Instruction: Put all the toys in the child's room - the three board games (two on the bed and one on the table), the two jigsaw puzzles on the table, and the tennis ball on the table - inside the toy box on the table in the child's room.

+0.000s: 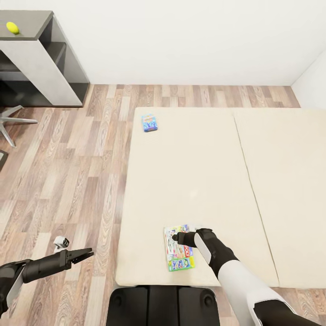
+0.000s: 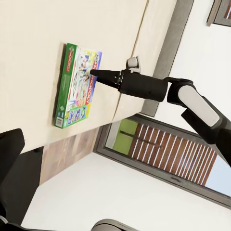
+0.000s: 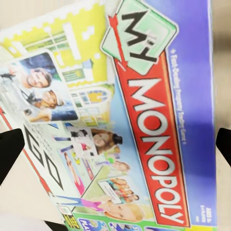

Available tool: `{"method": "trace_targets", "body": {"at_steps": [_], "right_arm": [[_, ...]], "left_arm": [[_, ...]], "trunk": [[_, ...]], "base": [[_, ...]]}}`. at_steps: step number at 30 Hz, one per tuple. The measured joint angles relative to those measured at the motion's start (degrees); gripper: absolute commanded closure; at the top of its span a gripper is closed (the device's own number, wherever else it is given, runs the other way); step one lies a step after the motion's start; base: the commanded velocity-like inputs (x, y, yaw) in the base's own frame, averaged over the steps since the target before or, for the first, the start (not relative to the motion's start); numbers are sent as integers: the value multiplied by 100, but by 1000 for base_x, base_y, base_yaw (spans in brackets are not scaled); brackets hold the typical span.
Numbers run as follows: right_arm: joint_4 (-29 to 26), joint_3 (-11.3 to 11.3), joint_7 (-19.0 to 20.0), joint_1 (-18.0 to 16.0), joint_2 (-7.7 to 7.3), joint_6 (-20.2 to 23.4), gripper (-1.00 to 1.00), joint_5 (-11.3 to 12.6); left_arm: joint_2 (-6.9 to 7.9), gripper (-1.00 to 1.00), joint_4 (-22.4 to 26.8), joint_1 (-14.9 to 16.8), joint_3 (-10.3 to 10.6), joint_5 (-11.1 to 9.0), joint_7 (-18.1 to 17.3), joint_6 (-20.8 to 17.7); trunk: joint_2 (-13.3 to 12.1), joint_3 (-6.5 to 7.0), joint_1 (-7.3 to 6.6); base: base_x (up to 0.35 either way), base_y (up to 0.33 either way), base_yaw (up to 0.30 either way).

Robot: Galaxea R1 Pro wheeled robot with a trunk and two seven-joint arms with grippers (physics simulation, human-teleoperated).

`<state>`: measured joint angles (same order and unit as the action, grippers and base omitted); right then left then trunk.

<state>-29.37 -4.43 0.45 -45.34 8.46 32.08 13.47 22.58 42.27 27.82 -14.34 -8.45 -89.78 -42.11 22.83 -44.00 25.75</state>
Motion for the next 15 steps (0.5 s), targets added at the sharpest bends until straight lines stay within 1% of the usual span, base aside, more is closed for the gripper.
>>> {"method": "trace_targets", "body": {"at_steps": [4,10,15], "right_arm": [[0,0,0,0,0,0,-100,-2],[0,-4,0,0,0,0,-100,0],[0,-7,0,0,0,0,-100,1]], "left_arm": [[0,-100,0,-2,-2,0,0,-1],[0,-100,0,-2,0,-1,0,0],[0,-100,0,-1,0,0,0,0]], "trunk": [[0,0,0],[0,0,0],[0,0,0]], "base": [[0,100,0],[0,35,0],[0,73,0]]}}
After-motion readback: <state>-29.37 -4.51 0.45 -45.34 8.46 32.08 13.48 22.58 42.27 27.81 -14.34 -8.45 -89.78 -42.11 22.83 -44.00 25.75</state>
